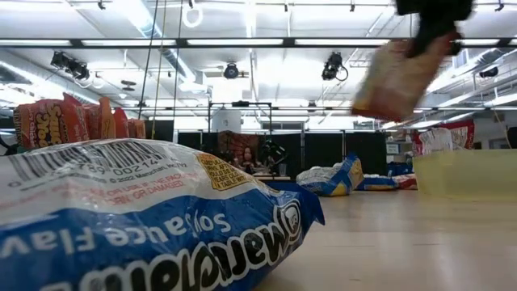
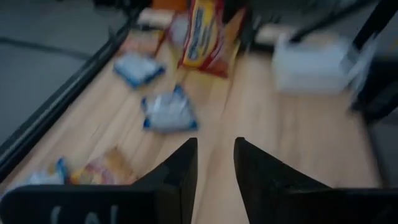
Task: Sort Maruchan noodles
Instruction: Put the red noodle pack into the yellow bin
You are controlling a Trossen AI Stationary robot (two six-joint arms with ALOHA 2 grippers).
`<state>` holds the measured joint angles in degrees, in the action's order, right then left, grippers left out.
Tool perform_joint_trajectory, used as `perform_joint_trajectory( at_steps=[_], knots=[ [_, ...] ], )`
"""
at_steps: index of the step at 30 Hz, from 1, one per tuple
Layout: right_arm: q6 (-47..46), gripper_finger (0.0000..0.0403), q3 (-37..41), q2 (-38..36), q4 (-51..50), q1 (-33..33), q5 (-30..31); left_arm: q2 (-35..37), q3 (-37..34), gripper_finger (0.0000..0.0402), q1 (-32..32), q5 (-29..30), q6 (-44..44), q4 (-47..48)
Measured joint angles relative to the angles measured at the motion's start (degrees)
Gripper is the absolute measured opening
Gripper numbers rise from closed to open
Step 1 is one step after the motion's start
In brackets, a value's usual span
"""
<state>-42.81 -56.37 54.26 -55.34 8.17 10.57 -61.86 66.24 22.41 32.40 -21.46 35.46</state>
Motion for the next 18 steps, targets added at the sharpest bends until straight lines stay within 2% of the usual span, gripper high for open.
perform_joint_trajectory(
  at_steps=[4, 10, 18],
  knots=[
    [8.2, 0.0012, -3.8, -4.7, -15.9, -1.7, 0.0, 3.5, 0.0, 0.0109, 0.0, -0.2, 0.8, -6.4],
    [24.2, 0.0012, -8.3, -4.7, -34.0, -4.3, -0.8, 5.1, 0.0, 0.0109, 0.0, 0.9, 6.2, -18.1],
    [42.4, 0.0012, -1.1, -4.2, -33.3, -9.4, -2.3, 2.3, 0.0, 0.0109, -0.1, 2.6, 10.5, -29.7]
  ],
)
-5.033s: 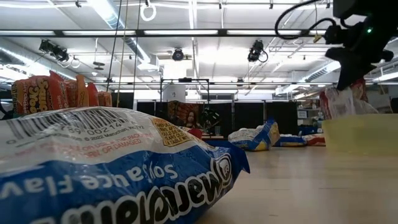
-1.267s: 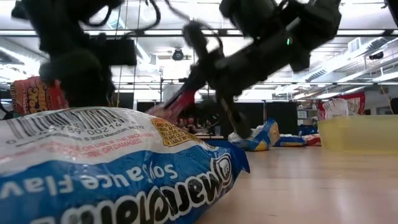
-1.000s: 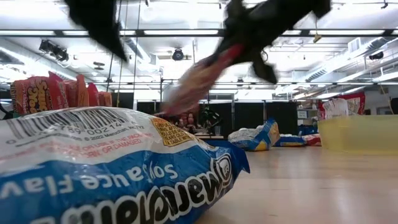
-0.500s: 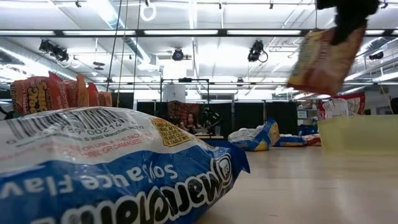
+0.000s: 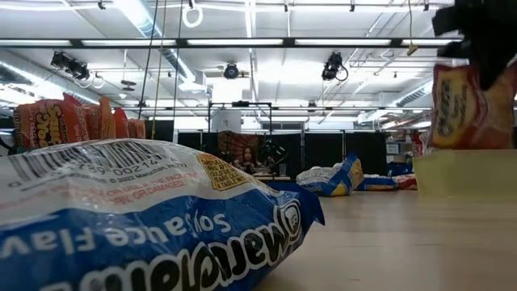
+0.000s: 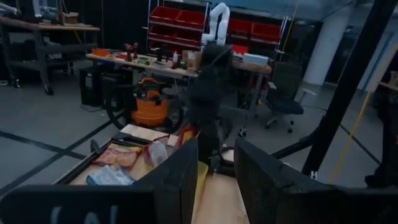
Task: Sort Maruchan noodles
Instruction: Put the red noodle pack into the yellow bin
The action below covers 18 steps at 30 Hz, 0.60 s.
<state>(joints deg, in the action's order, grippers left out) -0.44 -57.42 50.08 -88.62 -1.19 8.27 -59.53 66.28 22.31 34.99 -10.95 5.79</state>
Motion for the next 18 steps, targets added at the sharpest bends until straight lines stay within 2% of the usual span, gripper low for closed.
perform_joint_trajectory(
  at_steps=[9, 15, 18],
  knots=[
    [14.9, 0.0012, 10.8, 3.2, 9.4, -7.7, -1.7, -1.4, 0.0, 0.0109, 0.1, -0.2, -0.3, -3.3],
    [20.8, 0.0015, 13.2, 8.2, 14.0, -14.2, 7.8, -0.8, 1.4, 0.0109, 0.1, -0.2, 2.0, -2.9],
    [21.5, 0.0031, 13.2, 9.7, 16.4, -16.8, 10.0, -0.8, 2.2, 0.0109, 0.6, -0.2, 2.7, -2.4]
  ],
)
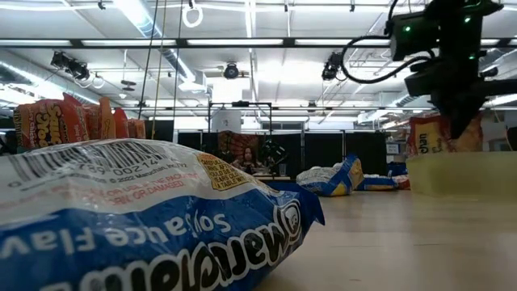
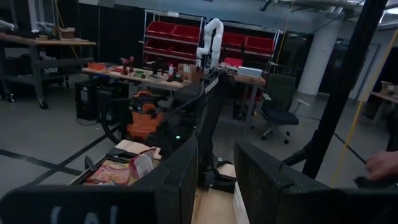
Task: Sort Maruchan noodles
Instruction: Put the red noodle pack into the yellow bin
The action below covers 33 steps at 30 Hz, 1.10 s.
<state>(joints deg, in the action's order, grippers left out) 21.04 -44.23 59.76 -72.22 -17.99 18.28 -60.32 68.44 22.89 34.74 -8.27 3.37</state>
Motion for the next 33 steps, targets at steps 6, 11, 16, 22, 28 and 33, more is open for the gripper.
perform_joint_trajectory(
  at_steps=[6, 11, 16, 22, 28, 33],
  knots=[
    [0.6, 0.0103, 0.0, 0.1, 2.0, -2.9, 0.1, 2.3, 0.7, 0.0109, 0.2, -1.3, -6.9, 13.4],
    [0.1, 0.0160, 0.0, -1.5, 1.9, -4.2, 0.6, 4.8, 0.7, 0.0109, 0.0, -2.4, -21.8, 31.4],
    [-2.0, 0.0187, -0.5, -3.9, 1.2, -5.6, 3.7, 4.9, 0.7, 0.0109, 0.1, -3.3, -25.9, 35.9],
    [-4.4, 0.0191, -3.7, -7.3, 1.9, -6.7, 5.4, 4.9, 0.7, 0.0109, -0.8, -1.6, -23.8, 35.9],
    [-4.4, 0.0190, -3.8, -8.9, 2.4, -8.9, 9.4, 4.3, 0.6, 0.0109, -2.1, 1.5, -22.3, 36.3],
    [-4.4, 0.0190, -3.8, -8.9, 2.5, -10.4, 13.9, 2.6, 0.5, 0.0109, -3.8, 1.6, -24.4, 38.4]
  ],
)
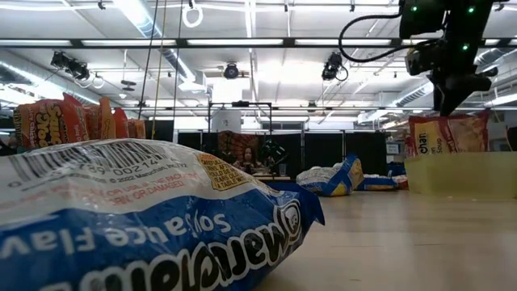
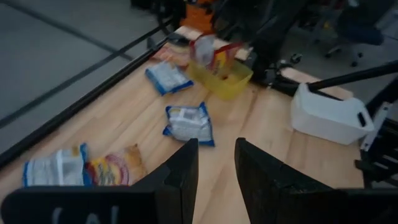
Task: Sort Maruchan noodles
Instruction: Put the red noodle pack into the yellow bin
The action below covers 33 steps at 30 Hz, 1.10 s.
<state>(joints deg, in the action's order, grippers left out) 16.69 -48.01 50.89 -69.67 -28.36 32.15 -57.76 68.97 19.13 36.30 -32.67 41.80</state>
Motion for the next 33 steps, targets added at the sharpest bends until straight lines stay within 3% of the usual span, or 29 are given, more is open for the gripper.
perform_joint_trajectory(
  at_steps=[5, 11, 14, 18, 23, 28, 33],
  knots=[
    [-0.6, 0.0190, -2.3, -0.3, 0.1, -0.1, -1.6, -0.4, 0.0, 0.0109, -1.4, 0.0, -6.0, 7.4],
    [-11.6, 0.0190, -8.3, -0.3, 8.9, 3.1, -18.0, -0.4, 0.0, 0.0109, -1.2, 0.3, -5.7, 8.0],
    [-17.9, 0.0190, -8.1, 0.8, 17.7, 6.4, -22.2, -0.4, 0.0, 0.0109, -1.3, 1.3, -5.4, 8.0],
    [-21.6, 0.0190, -7.9, 7.3, 29.0, 13.5, -20.8, -0.3, 0.0, 0.0109, -1.3, 0.2, -2.9, 8.1],
    [-23.1, 0.0189, -9.7, 21.4, 45.3, 23.2, -18.0, 2.9, 0.0, 0.0109, -1.3, -3.1, -1.6, 8.8],
    [-20.4, 0.0189, -18.1, 38.5, 54.3, 29.3, -11.5, 7.5, 0.0, 0.0109, -0.8, -3.5, -0.6, 10.5],
    [-16.1, 0.0189, -30.0, 54.7, 56.8, 31.8, -7.1, 9.0, 0.0, 0.0109, -0.8, -4.9, 2.3, 10.0]
  ],
)
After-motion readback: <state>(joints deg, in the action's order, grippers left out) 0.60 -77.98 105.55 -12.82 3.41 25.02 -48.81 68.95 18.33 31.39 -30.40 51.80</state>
